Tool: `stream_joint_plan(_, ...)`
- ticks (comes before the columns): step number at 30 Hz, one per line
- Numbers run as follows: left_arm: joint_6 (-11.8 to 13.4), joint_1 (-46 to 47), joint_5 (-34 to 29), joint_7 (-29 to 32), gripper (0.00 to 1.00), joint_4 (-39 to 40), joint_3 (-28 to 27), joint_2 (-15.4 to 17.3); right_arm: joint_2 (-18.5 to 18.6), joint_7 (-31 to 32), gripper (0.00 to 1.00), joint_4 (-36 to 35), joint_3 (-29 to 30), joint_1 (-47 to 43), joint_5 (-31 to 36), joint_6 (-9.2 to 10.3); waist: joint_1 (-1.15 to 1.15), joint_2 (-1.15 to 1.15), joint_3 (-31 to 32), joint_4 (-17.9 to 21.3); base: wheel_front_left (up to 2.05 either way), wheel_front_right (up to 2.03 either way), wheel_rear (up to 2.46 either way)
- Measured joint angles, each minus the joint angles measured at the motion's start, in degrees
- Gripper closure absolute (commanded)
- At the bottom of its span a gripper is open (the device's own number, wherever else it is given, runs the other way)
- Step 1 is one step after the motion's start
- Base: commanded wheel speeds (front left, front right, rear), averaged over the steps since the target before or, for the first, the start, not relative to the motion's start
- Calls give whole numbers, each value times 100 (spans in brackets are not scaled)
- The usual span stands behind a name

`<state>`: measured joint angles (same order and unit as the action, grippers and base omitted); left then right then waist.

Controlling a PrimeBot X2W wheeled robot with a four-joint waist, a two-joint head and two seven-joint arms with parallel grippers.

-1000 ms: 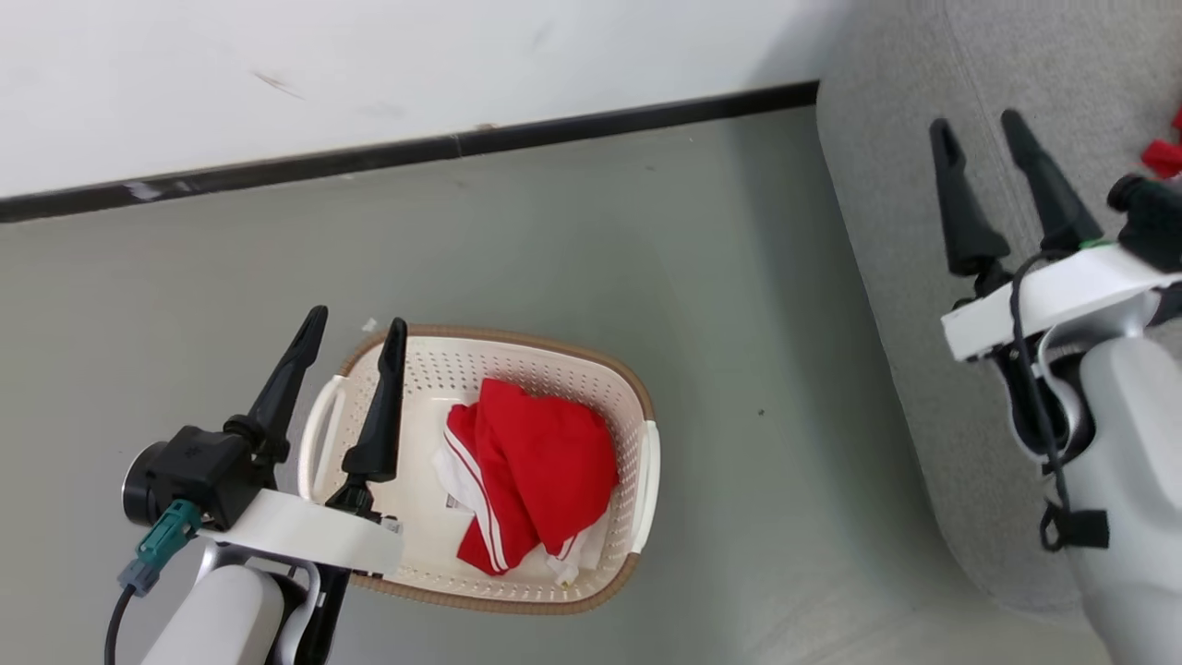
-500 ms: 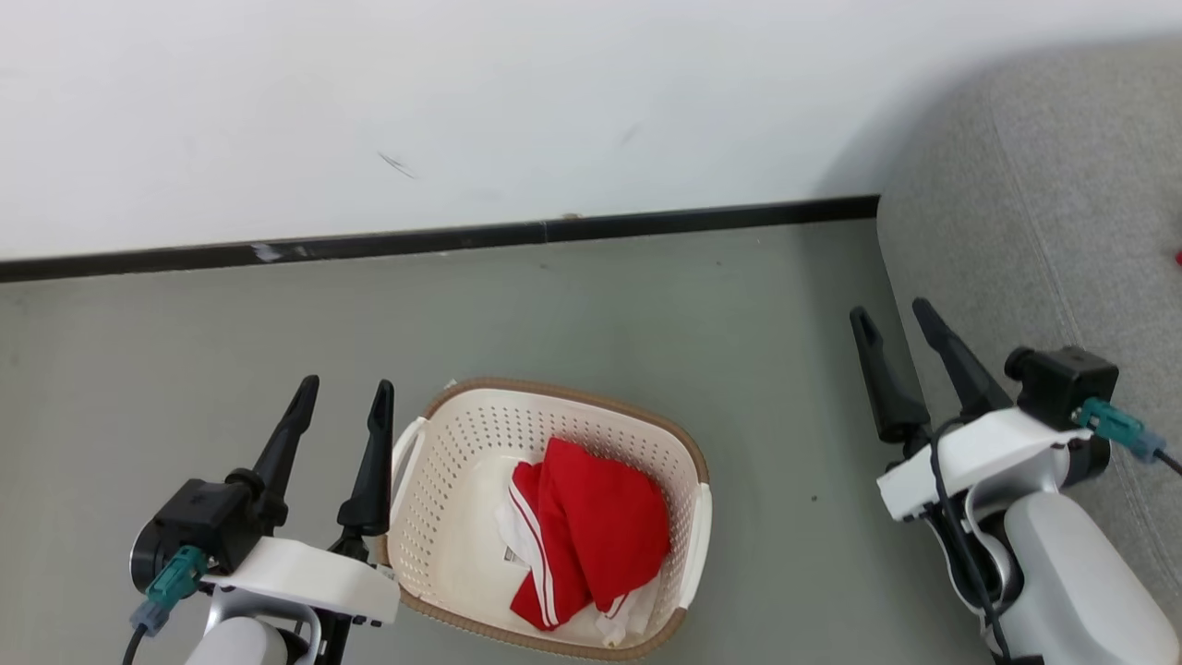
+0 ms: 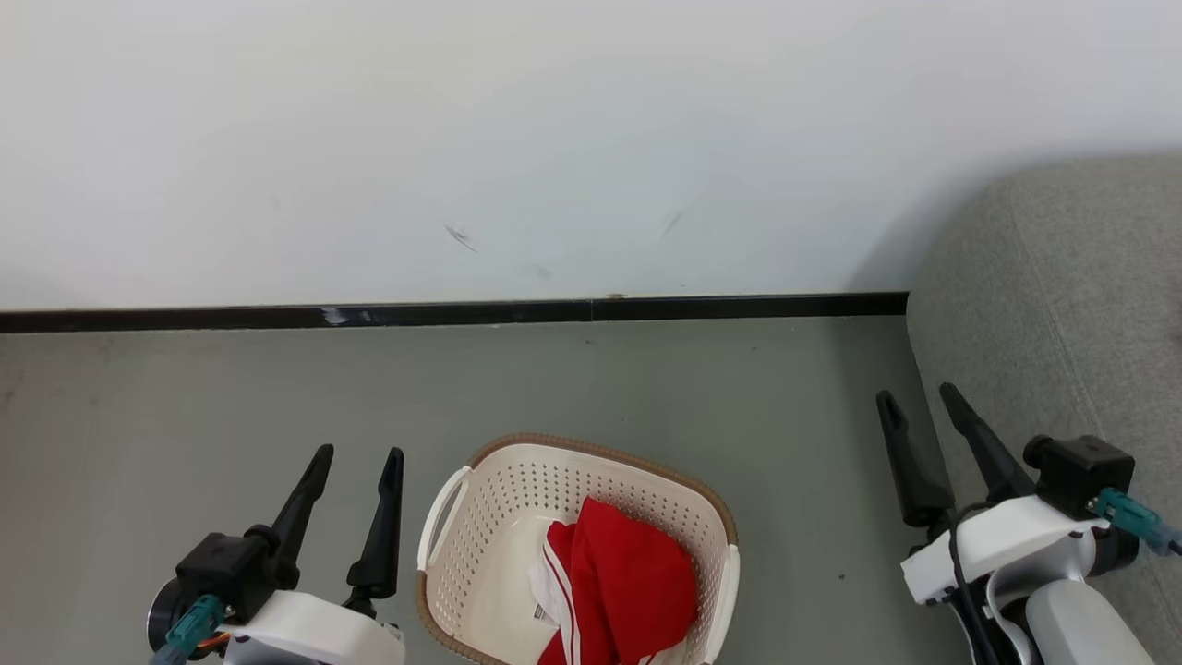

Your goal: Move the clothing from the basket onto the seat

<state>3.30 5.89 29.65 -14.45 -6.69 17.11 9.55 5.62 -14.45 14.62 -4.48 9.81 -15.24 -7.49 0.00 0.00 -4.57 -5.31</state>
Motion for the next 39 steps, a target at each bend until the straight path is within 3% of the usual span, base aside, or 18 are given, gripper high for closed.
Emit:
stream_joint_plan(18, -48, -374, -37, 0, 0, -142, -41, -10, -159, 0, 0, -286, -21, -825, 89, 0, 0, 0, 590, 14, 0, 0, 0)
stream_joint_plan(39, -204, -426, -55, 30, 0, -126, 142, 7, -209, 0, 0, -603, 178, -1165, 199, 0, 0, 0, 450, 280, 0, 0, 0)
